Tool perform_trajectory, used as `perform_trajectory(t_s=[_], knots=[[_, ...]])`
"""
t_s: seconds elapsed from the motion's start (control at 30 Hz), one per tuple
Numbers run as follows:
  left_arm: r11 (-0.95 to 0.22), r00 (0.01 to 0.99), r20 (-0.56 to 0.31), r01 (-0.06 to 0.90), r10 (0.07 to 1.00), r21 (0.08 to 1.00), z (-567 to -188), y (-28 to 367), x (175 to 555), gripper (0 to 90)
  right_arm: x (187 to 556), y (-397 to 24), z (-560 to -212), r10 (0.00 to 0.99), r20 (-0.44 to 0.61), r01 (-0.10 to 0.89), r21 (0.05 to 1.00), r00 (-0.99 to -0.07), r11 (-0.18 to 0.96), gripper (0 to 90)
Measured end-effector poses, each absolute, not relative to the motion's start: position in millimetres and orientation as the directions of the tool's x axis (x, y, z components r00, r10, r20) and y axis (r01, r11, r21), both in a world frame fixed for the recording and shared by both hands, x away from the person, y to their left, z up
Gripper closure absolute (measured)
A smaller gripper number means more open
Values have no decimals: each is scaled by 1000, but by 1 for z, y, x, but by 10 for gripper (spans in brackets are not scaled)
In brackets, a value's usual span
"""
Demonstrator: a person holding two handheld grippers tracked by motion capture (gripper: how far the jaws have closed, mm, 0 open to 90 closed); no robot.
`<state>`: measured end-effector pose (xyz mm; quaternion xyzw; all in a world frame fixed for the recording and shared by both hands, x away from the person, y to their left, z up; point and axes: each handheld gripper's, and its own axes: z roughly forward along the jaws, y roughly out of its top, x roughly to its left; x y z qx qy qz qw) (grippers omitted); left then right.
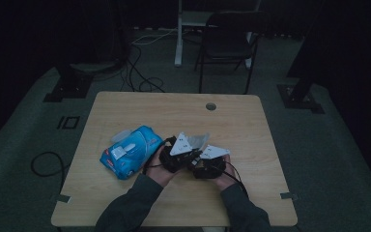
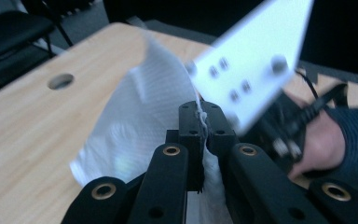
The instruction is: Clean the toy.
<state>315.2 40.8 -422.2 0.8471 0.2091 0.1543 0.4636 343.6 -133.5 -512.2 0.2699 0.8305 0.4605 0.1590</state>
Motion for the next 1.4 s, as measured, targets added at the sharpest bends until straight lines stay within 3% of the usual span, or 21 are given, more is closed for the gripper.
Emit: perform_trajectory(t_s=[0.9,1.07,1.27,1.4], knots=[[-480,868,0,275,497,833,-448,47,311,879,343,-138,-510,599,-12,291,866,-801,406,345],[-478,875,-15,278,483,833,-448,49,309,800,343,-139,-509,601,-12,290,869,-799,402,345],[-465,882,-36,283,470,839,-446,52,305,646,343,-140,-510,602,-10,290,869,-798,400,345],[-463,880,-32,280,473,841,-443,57,303,611,344,-141,-510,602,-12,289,869,-798,401,345]])
